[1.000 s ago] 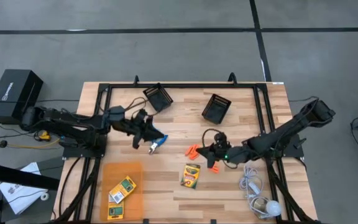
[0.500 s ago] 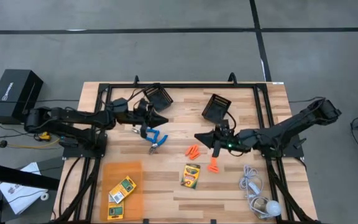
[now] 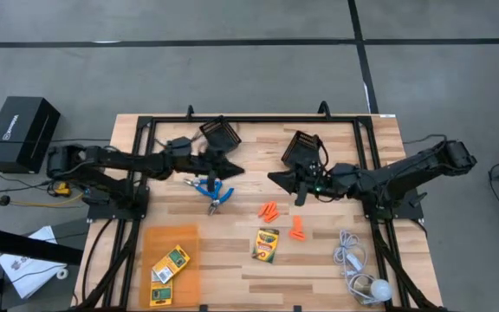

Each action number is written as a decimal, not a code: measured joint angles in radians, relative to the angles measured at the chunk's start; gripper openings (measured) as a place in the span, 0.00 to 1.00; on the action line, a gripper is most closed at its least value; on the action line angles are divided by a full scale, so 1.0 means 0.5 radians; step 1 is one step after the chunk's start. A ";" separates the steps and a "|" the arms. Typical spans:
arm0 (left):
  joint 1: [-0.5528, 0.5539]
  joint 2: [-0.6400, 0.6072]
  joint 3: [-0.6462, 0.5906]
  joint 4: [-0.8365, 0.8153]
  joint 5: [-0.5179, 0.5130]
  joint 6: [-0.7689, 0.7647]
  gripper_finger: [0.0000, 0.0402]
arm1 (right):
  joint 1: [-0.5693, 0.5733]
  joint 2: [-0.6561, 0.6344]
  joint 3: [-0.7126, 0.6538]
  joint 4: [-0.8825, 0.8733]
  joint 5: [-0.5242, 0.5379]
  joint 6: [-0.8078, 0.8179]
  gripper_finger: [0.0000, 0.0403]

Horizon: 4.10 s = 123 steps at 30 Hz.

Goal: Pick & Place School Supplies
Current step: Put the crayon box into the orange transparent bin

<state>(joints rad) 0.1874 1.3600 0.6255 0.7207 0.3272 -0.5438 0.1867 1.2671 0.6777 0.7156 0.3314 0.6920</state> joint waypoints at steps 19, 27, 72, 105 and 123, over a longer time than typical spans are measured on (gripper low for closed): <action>-0.418 0.750 0.399 -0.015 0.041 0.054 0.00 | -0.261 -0.661 0.000 -0.787 -0.195 -0.486 0.00; -0.496 0.893 0.398 -0.127 0.066 0.253 0.00 | -0.337 -0.785 0.000 -1.191 -0.189 -0.433 0.00; -0.677 1.366 0.399 -0.076 0.072 0.602 0.00 | -0.413 -0.785 0.000 -1.250 -0.140 -0.389 0.00; -0.665 1.387 0.468 -0.366 0.090 0.666 0.00 | -0.413 -0.784 0.000 -1.236 -0.145 -0.391 0.00; -0.667 1.465 0.468 -0.348 0.087 0.674 0.00 | -0.414 -0.785 0.000 -1.265 -0.245 -0.396 0.00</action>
<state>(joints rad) -0.1463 2.0926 0.8597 0.5465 0.3705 -0.2066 -0.0204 0.8747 0.6777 0.0832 0.2090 0.4942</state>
